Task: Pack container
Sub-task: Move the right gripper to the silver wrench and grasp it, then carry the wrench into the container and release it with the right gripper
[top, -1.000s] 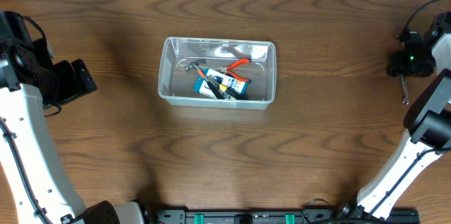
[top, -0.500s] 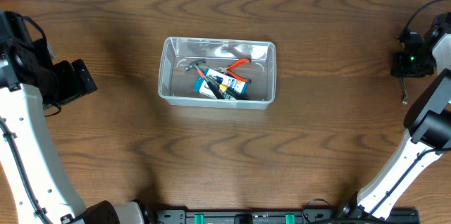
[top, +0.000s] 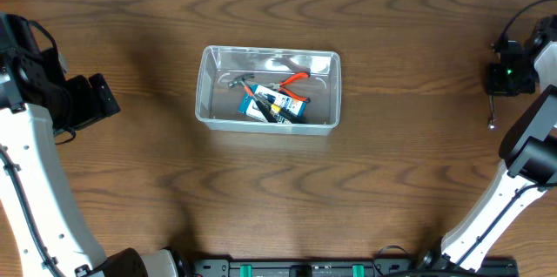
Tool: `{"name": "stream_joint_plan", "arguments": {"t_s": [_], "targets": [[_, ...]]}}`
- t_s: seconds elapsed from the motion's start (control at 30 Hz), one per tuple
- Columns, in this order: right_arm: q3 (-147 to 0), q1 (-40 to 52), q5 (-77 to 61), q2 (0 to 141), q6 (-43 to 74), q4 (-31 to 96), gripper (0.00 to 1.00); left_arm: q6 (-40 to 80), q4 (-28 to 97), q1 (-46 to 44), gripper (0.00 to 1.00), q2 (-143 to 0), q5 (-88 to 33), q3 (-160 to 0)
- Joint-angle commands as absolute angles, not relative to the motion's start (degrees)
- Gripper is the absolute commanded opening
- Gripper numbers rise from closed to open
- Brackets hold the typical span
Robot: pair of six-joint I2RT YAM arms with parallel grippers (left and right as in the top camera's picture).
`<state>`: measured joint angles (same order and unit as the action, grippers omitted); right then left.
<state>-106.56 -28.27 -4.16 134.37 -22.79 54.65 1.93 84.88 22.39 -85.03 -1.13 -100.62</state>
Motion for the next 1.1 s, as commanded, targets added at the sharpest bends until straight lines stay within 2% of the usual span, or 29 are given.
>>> {"name": "stream_joint_plan", "arguments": {"t_s": [0.0,0.27,0.73,0.93,1.07], "targets": [[-105.97,-27.90,-5.69,137.14,-20.16,56.12,0.01,2.63,85.30,22.59,0.98,-85.08,-0.89,-100.31],[-106.43,-20.25,-9.69,131.81,-20.43,58.00,0.01,2.63,84.75,22.61,0.98,-85.08,-0.86,-100.31],[-107.59,13.37,-5.80,108.99,-28.82,52.77,0.01,2.68,84.82,24.99,0.98,-85.08,-0.91,-100.31],[-107.50,27.29,-5.82,110.21,-34.50,52.73,0.01,2.90,85.23,24.99,0.98,-85.08,-0.91,-100.31],[-107.50,32.88,-5.85,113.99,-36.56,52.69,0.01,2.90,85.21,24.99,0.98,-85.08,-0.91,-100.31]]}}
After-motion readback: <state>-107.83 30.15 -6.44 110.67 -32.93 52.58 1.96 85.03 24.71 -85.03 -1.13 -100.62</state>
